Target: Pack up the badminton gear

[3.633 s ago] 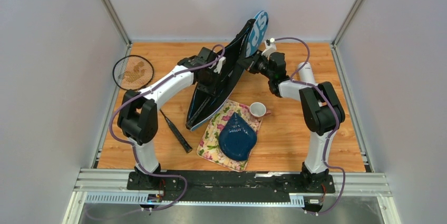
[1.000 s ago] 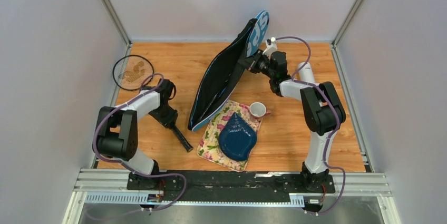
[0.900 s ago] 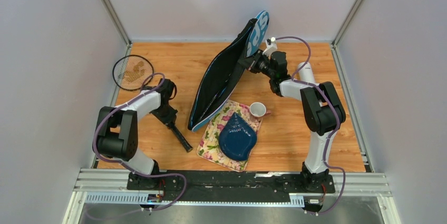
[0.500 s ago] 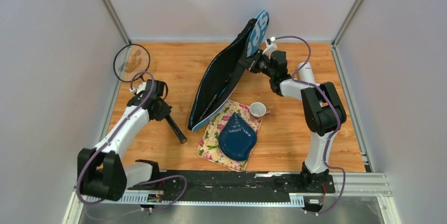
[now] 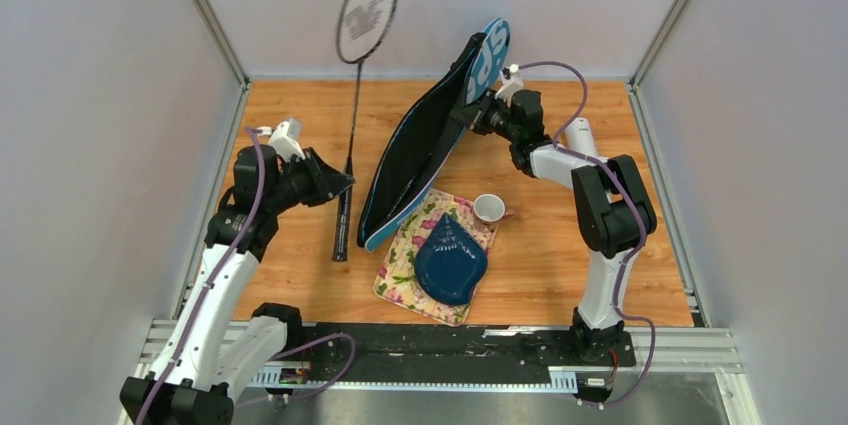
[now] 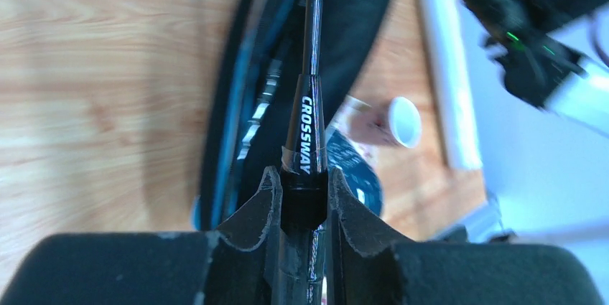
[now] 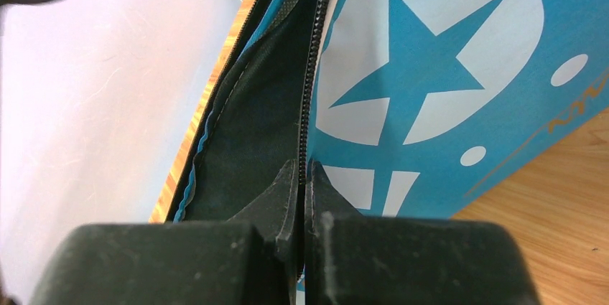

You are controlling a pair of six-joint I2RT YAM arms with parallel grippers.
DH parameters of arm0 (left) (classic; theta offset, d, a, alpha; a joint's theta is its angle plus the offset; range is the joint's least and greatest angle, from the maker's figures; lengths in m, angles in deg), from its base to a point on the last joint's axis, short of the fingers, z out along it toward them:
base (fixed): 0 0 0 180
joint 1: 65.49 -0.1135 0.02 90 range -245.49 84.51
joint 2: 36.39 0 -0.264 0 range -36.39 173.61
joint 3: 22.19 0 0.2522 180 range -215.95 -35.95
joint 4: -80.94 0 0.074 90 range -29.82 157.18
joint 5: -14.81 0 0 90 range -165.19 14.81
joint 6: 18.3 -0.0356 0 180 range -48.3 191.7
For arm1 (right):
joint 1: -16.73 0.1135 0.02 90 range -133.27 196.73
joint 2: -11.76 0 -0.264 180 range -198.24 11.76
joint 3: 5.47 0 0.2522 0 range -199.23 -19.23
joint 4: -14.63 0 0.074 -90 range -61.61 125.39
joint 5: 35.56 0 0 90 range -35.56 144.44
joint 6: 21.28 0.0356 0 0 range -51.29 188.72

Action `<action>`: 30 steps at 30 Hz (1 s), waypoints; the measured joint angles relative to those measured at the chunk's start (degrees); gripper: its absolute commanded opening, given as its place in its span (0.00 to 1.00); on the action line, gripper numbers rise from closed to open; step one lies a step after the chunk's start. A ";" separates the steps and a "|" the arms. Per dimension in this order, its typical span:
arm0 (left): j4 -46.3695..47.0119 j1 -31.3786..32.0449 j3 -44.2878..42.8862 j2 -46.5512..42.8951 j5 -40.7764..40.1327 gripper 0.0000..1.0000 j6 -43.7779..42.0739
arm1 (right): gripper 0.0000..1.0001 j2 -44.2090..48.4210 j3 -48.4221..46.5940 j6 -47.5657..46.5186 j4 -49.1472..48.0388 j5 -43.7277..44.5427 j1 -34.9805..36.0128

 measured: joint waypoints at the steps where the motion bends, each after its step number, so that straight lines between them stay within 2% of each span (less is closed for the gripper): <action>1: 0.39 0.00 -0.57 0.00 3.30 0.00 -0.85 | 0.00 0.00 -0.26 -0.13 0.31 -0.02 0.00; 8: 3.52 -0.55 -3.41 4.00 25.38 0.00 -5.77 | 0.00 0.00 -2.01 -1.40 2.82 -0.57 0.00; 14: 13.49 -4.09 2.43 7.04 38.93 0.00 -0.37 | 0.00 0.00 -2.25 -2.47 3.04 -1.53 -0.79; 21: 21.84 -4.42 9.29 9.55 47.52 0.00 7.69 | 0.00 -2.14 -4.00 -1.49 1.75 -6.08 -4.22; 30: 26.64 -4.39 11.13 11.91 52.50 0.00 11.19 | 0.00 -3.91 -5.73 -1.20 1.20 -4.31 -5.92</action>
